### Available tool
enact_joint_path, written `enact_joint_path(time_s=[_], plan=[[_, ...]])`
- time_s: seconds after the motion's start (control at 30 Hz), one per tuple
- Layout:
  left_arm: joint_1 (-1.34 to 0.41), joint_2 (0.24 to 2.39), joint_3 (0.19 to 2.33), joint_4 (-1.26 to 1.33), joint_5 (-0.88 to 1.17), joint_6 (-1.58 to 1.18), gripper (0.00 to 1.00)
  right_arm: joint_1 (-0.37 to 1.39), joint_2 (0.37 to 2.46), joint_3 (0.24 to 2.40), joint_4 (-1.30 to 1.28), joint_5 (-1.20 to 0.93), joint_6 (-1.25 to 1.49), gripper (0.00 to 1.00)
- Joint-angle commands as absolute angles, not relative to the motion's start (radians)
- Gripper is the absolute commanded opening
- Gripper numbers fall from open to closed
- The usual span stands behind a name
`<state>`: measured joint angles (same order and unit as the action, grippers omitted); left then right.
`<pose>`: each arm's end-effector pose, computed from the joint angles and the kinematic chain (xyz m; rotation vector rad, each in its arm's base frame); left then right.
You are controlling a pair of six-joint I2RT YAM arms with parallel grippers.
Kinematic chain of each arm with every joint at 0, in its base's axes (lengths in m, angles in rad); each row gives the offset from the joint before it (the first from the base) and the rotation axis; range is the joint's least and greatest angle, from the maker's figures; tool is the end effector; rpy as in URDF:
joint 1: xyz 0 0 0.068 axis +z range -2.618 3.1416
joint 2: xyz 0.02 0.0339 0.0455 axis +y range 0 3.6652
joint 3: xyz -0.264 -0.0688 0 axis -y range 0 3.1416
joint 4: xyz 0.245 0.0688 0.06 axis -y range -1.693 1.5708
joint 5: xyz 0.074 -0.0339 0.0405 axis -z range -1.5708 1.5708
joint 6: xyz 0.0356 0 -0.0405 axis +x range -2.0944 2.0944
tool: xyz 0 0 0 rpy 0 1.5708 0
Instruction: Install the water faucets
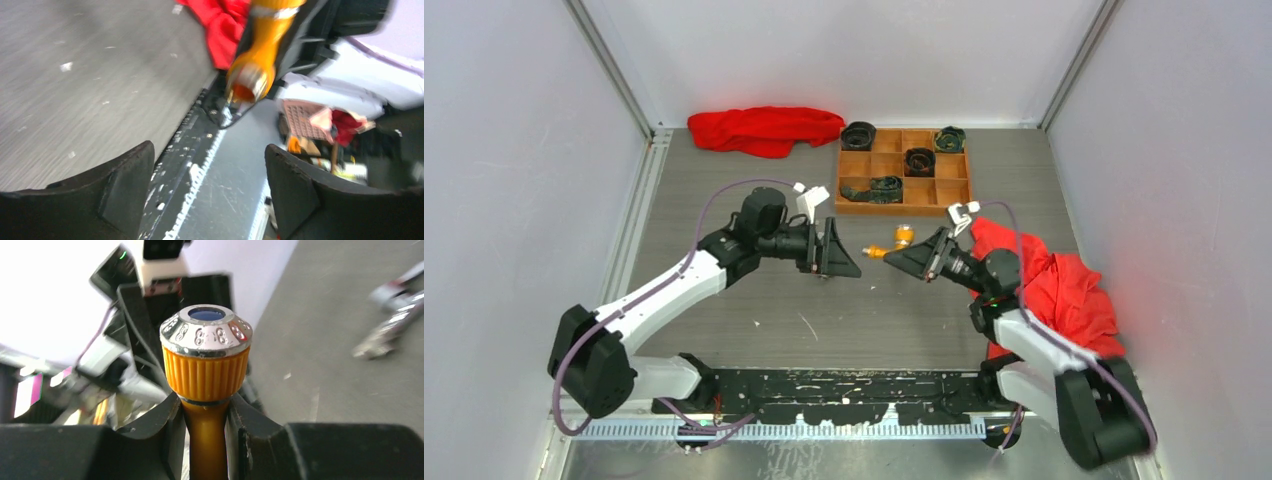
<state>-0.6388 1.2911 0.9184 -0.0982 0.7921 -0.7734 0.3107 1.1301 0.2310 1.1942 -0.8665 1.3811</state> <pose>0.2140 -0.1905 0.2890 0.4252 2.2891 -1.6147 0.1818 0.0869 0.2261 -0.0385 1.6937 1.8923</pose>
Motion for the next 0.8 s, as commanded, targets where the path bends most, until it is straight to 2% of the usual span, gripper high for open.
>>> enact_joint_path(time_s=[0.0, 0.07, 0.17, 0.43, 0.77], plan=[[-0.629, 1.235, 1.019, -0.516, 0.454, -0.535, 0.82, 0.258, 0.829, 0.392, 0.212, -0.540, 0.845, 0.01], [-0.629, 1.278, 1.040, -0.584, 0.350, -0.514, 0.82, 0.255, 0.773, 0.465, 0.003, -0.401, 0.711, 0.00], [-0.633, 1.373, 1.069, -0.612, 0.267, -0.504, 0.81, 0.253, 0.763, 0.518, -0.099, -0.342, 0.629, 0.00], [-0.722, 1.624, 1.237, -0.714, 0.015, -0.440, 0.81, 0.253, 0.770, 0.508, -0.110, -0.365, 0.662, 0.01], [-0.724, 1.816, 1.362, -0.735, 0.006, -0.397, 0.73, 0.253, 0.747, 0.522, -0.141, -0.353, 0.653, 0.01]])
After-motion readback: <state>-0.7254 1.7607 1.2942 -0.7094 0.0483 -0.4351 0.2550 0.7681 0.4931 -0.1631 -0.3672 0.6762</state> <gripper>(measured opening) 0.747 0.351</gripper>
